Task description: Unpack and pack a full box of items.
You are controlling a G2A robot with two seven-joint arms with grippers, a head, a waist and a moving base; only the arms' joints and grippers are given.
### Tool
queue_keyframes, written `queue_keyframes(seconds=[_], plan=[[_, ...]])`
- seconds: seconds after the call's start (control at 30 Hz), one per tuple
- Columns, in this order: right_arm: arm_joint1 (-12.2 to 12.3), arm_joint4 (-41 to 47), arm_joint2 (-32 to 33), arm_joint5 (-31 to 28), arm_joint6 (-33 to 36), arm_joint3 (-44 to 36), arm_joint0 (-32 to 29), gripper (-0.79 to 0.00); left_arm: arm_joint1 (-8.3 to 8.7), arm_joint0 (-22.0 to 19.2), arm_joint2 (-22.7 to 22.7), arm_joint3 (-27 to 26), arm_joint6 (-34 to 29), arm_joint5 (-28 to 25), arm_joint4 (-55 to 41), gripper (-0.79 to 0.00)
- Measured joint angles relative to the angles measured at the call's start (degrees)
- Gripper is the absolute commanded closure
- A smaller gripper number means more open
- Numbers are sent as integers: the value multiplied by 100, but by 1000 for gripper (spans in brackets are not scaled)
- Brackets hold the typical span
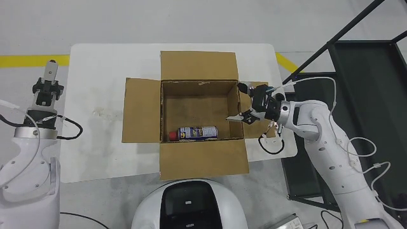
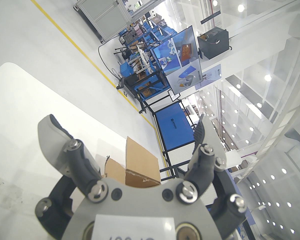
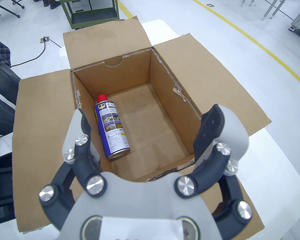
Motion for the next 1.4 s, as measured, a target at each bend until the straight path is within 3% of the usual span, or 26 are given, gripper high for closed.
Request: queue_keyframes(seconds=[0.9,1.03,1.4], plan=[[-1,8,3,71,-17,-56,-13,-785,0,0,0,0,0,0,0,-785],[26,32,165,-92,-332,-161,-146,-785,0,0,0,0,0,0,0,-785],[82,28,883,-266,-1807,631,-804,-785,0,0,0,0,0,0,0,-785]])
